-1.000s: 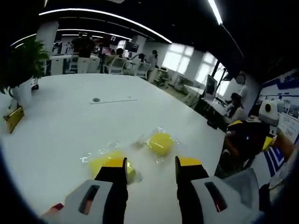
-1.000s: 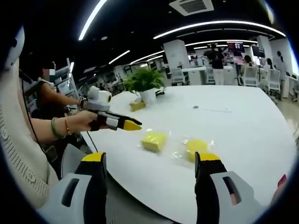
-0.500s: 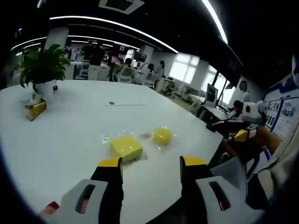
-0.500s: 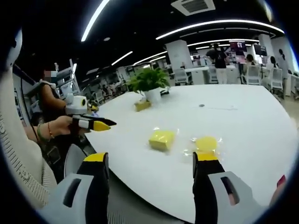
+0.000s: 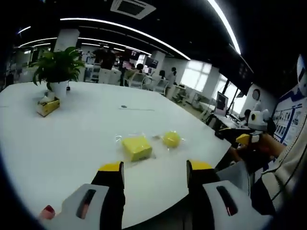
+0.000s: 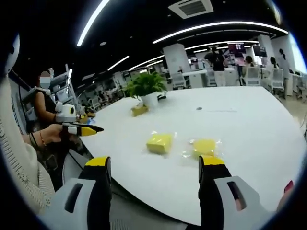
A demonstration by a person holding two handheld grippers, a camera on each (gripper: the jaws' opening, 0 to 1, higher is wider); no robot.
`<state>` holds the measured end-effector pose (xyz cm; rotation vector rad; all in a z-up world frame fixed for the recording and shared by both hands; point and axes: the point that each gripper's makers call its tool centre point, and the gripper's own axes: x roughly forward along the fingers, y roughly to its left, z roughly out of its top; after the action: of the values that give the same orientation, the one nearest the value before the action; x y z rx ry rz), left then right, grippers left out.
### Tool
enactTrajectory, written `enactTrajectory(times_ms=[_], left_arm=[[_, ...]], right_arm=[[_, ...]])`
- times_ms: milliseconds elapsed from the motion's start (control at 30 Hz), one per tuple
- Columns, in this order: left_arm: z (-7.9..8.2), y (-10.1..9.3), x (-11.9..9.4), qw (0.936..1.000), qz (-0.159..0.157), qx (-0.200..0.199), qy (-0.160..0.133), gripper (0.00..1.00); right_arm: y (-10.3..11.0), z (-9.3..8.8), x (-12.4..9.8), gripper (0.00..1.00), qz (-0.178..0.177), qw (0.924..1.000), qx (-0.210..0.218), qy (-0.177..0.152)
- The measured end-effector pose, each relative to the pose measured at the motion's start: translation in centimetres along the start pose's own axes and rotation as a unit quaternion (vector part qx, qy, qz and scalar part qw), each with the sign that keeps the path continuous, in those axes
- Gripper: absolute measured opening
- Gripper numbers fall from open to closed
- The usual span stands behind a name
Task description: Compare the silicone blocks by pressing each to a similar depth, holding the contact briefly, and releasing to observe deformation and rebound differences across the visible hardness samples.
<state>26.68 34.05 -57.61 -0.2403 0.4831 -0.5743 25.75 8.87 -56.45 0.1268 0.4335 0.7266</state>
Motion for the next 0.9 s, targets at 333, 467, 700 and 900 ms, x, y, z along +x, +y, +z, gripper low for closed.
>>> enactTrajectory(times_ms=[333, 467, 700, 900], left_arm=[[0.6, 0.1, 0.3, 1.0000, 0.003, -0.003, -0.003, 0.52], [0.4, -0.1, 0.2, 0.9999, 0.000, -0.006, 0.009, 0.50], [0.7, 0.9, -0.2, 0.9999, 0.004, -0.002, 0.011, 0.50], [0.8, 1.7, -0.7, 0.9999, 0.014, 0.005, 0.007, 0.52]], right_arm=[[-0.1, 0.0, -0.1, 0.71, 0.002, 1.0000, 0.007, -0.001], [-0.4, -0.2, 0.0, 0.70, -0.005, 0.9999, 0.003, 0.011], [-1.3, -0.1, -0.6, 0.69, -0.014, 0.9998, 0.006, 0.014], [-1.3, 0.3, -0.8, 0.69, -0.017, 0.9997, 0.003, 0.014]])
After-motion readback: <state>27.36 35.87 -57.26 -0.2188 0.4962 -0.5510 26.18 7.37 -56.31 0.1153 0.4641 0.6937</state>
